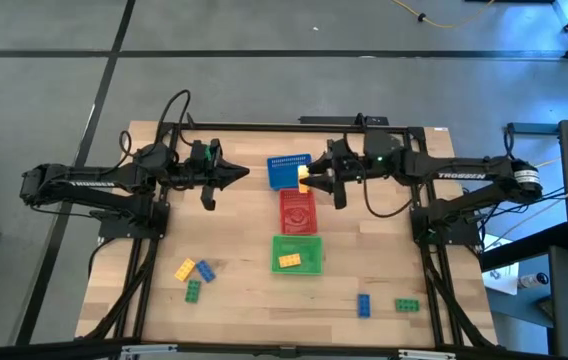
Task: Sort & place blocks by color
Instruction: Put the right yellow game piece into the green basket
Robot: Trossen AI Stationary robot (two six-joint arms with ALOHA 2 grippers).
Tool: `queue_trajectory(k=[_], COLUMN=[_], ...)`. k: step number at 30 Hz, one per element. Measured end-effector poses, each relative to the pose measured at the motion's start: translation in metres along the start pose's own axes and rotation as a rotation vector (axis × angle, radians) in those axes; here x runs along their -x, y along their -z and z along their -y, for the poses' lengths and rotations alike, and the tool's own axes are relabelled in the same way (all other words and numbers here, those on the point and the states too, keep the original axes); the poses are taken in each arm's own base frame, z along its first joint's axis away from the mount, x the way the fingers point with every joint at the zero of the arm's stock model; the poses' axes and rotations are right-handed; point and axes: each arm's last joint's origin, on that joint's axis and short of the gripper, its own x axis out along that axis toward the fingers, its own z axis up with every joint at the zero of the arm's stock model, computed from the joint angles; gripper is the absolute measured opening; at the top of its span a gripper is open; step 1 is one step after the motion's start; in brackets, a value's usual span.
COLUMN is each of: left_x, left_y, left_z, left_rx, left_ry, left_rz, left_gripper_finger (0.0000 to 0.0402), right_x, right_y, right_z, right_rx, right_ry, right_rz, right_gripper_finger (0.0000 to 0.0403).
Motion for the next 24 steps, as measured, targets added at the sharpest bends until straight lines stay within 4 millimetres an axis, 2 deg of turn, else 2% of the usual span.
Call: queue_trajectory(k=[6,13,17,24], left_x=[0.000,0.000,0.000,0.000], left_y=[0.000,0.000,0.000,0.000], left_z=[0.000,0.000,0.000,0.000], left_rx=[-0.002,-0.007,-0.008,-0.008], left_ry=[0.000,-0.001,-0.001,-0.002], left_rz=[-0.001,-0.002,-0.002,-0.002], left_gripper_finger=[0.0000,0.0000,0.0000,0.0000], right_x=[-0.043,-0.086,-0.103,-0.119], right_y=[0.020,0.069,0.101,0.136], right_z=[-0.017,-0.027,-0.024,-0.022], right_rx=[-0.008,0.017,-0.006,0.026], right_ry=[-0.037,-0.076,-0.107,-0.122], right_rz=[-0.211,-0.528,-0.649,-0.744], right_gripper_finger=[0.0145,0.0145,0.0145,0.0145])
